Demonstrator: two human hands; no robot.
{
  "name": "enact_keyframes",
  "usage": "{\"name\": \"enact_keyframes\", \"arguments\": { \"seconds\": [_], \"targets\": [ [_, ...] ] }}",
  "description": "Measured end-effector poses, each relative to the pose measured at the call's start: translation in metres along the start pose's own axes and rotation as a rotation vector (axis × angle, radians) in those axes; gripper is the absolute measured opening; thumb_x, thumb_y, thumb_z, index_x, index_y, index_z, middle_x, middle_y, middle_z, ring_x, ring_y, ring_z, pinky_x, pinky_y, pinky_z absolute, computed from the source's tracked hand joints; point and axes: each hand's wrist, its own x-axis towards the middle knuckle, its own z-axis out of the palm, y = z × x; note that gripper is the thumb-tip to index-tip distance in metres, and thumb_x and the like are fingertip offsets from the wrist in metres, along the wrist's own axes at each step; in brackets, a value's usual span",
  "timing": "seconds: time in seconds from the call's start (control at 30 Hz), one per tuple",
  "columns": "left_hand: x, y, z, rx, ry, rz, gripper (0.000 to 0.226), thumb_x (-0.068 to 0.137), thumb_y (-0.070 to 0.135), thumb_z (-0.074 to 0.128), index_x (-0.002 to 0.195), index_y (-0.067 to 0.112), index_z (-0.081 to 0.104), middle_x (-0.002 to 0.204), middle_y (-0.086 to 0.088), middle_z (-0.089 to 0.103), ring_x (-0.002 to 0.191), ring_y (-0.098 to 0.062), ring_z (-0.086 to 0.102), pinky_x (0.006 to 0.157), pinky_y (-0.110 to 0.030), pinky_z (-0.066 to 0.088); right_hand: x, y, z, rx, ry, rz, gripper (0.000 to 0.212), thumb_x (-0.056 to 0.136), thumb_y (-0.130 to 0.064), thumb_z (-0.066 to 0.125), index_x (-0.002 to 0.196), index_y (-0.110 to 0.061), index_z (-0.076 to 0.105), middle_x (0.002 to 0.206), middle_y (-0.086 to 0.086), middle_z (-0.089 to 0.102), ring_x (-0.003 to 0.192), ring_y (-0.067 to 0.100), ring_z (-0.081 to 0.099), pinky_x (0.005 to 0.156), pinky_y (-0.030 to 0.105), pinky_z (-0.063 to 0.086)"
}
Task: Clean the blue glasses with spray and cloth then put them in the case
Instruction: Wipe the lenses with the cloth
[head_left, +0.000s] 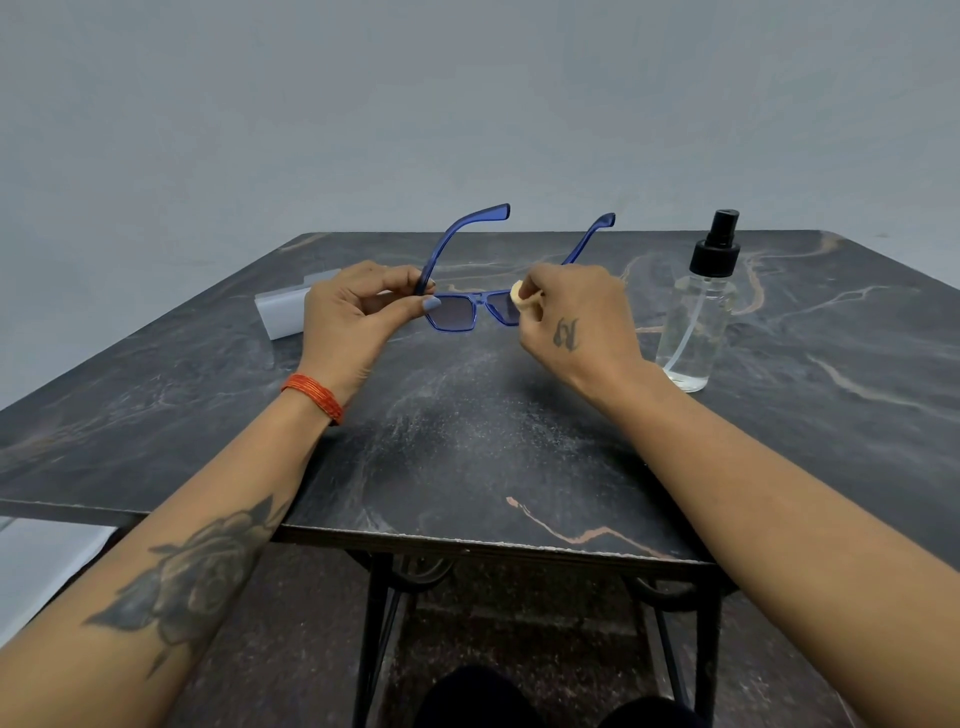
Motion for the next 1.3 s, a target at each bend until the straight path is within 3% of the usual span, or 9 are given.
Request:
{"name": "enact_keyframes", "arguments": {
  "seconds": [0.13, 0.3, 0.37, 0.53, 0.63, 0.73, 0.9, 1.1, 1.3],
  "targets": [
    [0.000, 0.000, 0.000, 0.009, 0.000, 0.000, 0.028, 0.073, 0.008, 0.073, 0.099, 0.013, 0.067, 0.083, 0.007, 0.063, 0.085, -0.016, 0.063, 0.086, -0.032, 0.054, 0.000, 0.002, 0.002, 0.040, -0.031, -0.018, 0.021, 0.086, -0.005, 0.050, 0.099, -0.004, 0.065, 0.094, 0.013, 0.067, 0.088, 0.030, 0.057, 0.074, 0.032, 0.040],
    [-0.001, 0.000, 0.001, 0.002, 0.004, -0.004, 0.027, 0.072, 0.008, 0.073, 0.099, 0.012, 0.067, 0.084, 0.005, 0.064, 0.088, -0.019, 0.064, 0.087, -0.032, 0.054, 0.002, 0.000, 0.004, 0.194, -0.027, 0.020, 0.021, 0.087, -0.007, 0.055, 0.102, -0.009, 0.070, 0.097, 0.013, 0.071, 0.090, 0.028, 0.062, 0.083, 0.039, 0.049],
    [0.000, -0.001, 0.000, 0.006, 0.006, -0.001, 0.026, 0.073, 0.008, 0.074, 0.098, 0.013, 0.068, 0.084, 0.005, 0.064, 0.088, -0.021, 0.065, 0.087, -0.034, 0.054, 0.001, -0.002, 0.004, 0.255, -0.037, 0.036, 0.023, 0.086, -0.007, 0.058, 0.104, -0.013, 0.070, 0.100, 0.008, 0.072, 0.091, 0.023, 0.064, 0.084, 0.031, 0.050],
    [0.001, -0.003, -0.001, 0.021, 0.014, 0.004, 0.023, 0.073, 0.010, 0.074, 0.095, 0.014, 0.069, 0.085, 0.002, 0.065, 0.088, -0.025, 0.065, 0.087, -0.040, 0.054, 0.001, -0.003, 0.001, 0.317, -0.062, 0.086, 0.020, 0.078, -0.006, 0.059, 0.090, -0.014, 0.074, 0.081, 0.003, 0.071, 0.071, 0.013, 0.058, 0.060, 0.019, 0.043],
    [0.001, -0.003, -0.001, 0.001, 0.022, -0.006, 0.023, 0.073, 0.009, 0.074, 0.094, 0.014, 0.069, 0.085, -0.001, 0.065, 0.088, -0.026, 0.065, 0.087, -0.040, 0.054, 0.000, -0.004, -0.002, 0.265, -0.035, 0.138, 0.022, 0.074, -0.007, 0.053, 0.080, -0.015, 0.073, 0.070, 0.000, 0.066, 0.068, 0.016, 0.057, 0.058, 0.024, 0.041],
    [0.001, -0.002, 0.000, -0.015, 0.025, -0.011, 0.022, 0.072, 0.008, 0.074, 0.092, 0.015, 0.069, 0.084, 0.000, 0.065, 0.087, -0.025, 0.065, 0.086, -0.040, 0.054, -0.001, -0.004, -0.004, 0.157, -0.012, 0.133, 0.022, 0.074, -0.007, 0.050, 0.081, -0.013, 0.071, 0.076, 0.005, 0.069, 0.073, 0.022, 0.060, 0.062, 0.029, 0.047],
    [0.001, -0.002, -0.001, -0.009, 0.017, -0.015, 0.023, 0.072, 0.008, 0.075, 0.093, 0.015, 0.069, 0.081, 0.007, 0.065, 0.087, -0.023, 0.064, 0.087, -0.039, 0.054, -0.001, 0.002, 0.003, -0.002, 0.035, -0.010, 0.019, 0.084, -0.009, 0.051, 0.092, -0.008, 0.068, 0.085, 0.010, 0.067, 0.078, 0.029, 0.059, 0.064, 0.033, 0.044],
    [0.000, 0.000, 0.001, 0.010, 0.015, -0.013, 0.027, 0.072, 0.007, 0.074, 0.097, 0.013, 0.068, 0.082, 0.006, 0.064, 0.084, -0.015, 0.064, 0.086, -0.032, 0.055, 0.000, 0.003, 0.004, 0.062, 0.003, -0.036, 0.021, 0.086, -0.003, 0.050, 0.098, -0.004, 0.067, 0.093, 0.015, 0.069, 0.086, 0.033, 0.061, 0.077, 0.041, 0.048],
    [0.000, 0.001, 0.001, 0.021, 0.024, -0.005, 0.028, 0.071, 0.006, 0.074, 0.097, 0.012, 0.068, 0.083, 0.006, 0.064, 0.082, -0.011, 0.063, 0.084, -0.028, 0.055, 0.001, 0.000, 0.005, 0.246, -0.026, 0.030, 0.023, 0.085, -0.009, 0.058, 0.103, -0.016, 0.071, 0.098, 0.004, 0.073, 0.086, 0.019, 0.065, 0.074, 0.017, 0.044]
  ]
}}
